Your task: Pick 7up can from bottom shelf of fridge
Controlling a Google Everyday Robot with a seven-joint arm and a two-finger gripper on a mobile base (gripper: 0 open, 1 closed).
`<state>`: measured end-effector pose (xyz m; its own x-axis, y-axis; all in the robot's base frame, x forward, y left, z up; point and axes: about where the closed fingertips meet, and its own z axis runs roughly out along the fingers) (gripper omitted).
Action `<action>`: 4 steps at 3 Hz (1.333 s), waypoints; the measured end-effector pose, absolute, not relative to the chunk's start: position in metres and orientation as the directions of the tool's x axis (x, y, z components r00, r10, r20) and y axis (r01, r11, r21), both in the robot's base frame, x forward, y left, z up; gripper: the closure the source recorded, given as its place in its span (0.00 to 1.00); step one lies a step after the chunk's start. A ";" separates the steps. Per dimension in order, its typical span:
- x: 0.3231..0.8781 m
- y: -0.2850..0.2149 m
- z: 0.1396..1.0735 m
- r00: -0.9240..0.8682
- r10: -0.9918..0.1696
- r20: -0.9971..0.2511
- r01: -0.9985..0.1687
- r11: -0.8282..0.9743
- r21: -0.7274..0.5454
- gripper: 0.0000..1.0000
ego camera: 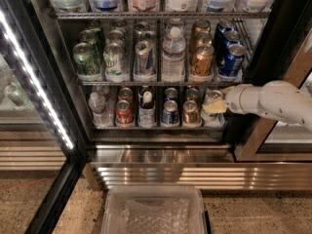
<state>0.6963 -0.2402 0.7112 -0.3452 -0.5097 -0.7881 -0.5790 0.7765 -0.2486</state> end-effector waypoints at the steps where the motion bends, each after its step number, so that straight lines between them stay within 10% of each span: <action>1: 0.696 -0.240 0.711 -0.345 -0.511 -0.788 -0.580 0.776 -0.249 1.00; 4: 0.560 -0.210 0.733 -0.441 -0.301 -0.845 -0.743 0.651 0.156 1.00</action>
Offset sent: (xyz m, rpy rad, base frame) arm -0.1166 0.0305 0.0098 0.1502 0.1968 0.2241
